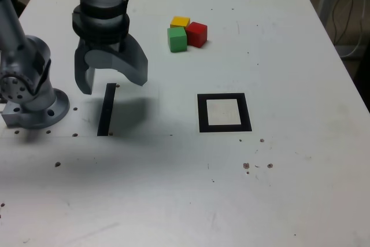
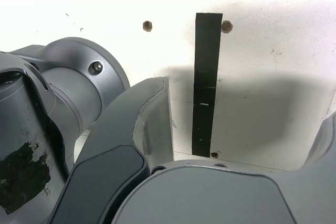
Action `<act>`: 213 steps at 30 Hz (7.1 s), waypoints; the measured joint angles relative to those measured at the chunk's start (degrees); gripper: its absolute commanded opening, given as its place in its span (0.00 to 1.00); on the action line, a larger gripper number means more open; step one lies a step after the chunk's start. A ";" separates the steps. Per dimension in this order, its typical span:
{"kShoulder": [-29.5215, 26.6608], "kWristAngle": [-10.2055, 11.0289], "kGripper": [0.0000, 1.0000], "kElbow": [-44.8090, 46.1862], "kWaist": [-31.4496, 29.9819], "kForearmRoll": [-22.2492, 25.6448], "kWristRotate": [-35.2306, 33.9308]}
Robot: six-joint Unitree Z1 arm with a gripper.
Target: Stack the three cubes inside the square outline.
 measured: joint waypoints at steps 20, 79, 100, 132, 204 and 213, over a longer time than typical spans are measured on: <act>-0.30 -0.45 0.99 -3.68 0.01 4.61 0.07; 30.52 -0.44 0.92 -46.93 24.14 7.54 2.92; 30.42 1.65 1.00 -46.17 23.81 6.25 -20.83; 34.45 4.80 1.00 -44.56 26.15 0.68 -40.68; 36.13 6.93 0.27 -44.87 30.02 -3.31 -41.52; 34.92 4.20 0.27 -50.46 25.31 5.63 -33.52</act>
